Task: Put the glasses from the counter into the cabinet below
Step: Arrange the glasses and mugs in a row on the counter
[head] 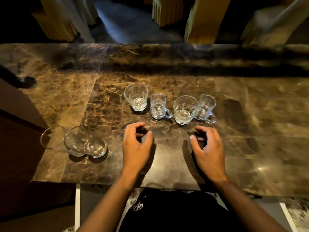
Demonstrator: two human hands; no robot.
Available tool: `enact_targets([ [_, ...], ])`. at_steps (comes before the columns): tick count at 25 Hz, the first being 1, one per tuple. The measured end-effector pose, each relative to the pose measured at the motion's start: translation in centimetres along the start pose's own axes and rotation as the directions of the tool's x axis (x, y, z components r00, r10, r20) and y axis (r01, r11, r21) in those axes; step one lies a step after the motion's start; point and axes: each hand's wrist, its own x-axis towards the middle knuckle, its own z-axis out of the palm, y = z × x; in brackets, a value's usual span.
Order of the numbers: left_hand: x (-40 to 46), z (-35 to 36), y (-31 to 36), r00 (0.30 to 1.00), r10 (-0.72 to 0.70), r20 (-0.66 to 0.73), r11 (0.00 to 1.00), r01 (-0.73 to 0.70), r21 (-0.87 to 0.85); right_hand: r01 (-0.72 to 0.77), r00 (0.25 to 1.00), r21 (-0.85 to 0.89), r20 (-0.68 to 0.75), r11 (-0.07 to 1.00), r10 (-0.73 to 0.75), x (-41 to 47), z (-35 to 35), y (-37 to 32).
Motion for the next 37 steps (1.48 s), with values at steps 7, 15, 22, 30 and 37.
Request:
enact_targets([
  [7, 2.4, 1.9, 1.1, 0.999, -0.040, 0.003, 0.999, 0.040, 0.008, -0.161, 0.972, 0.128, -0.153, 0.979, 0.180, 2.9, -2.0, 2.8],
  [15, 4.4, 4.7, 2.1, 0.996, -0.089, 0.008, 0.995, 0.089, -0.033, -0.042, 0.999, 0.102, 0.013, 0.994, 0.041, 6.6, -2.0, 3.4],
  [22, 5.0, 5.5, 1.9, 0.997, -0.063, 0.042, 0.998, 0.062, 0.025, 0.051, 0.998, 0.038, 0.036, 0.998, -0.052, 8.2, -1.7, 3.6],
  [30, 5.0, 5.5, 2.2, 1.000, -0.028, 0.009, 0.998, 0.028, 0.051, 0.081, 0.996, 0.032, 0.039, 0.996, -0.082, 8.5, -1.8, 3.5],
  [37, 3.7, 4.3, 1.5, 0.999, -0.013, 0.053, 0.998, 0.009, 0.070, 0.056, 0.998, 0.034, -0.030, 0.998, -0.055, 5.9, -2.4, 3.9],
])
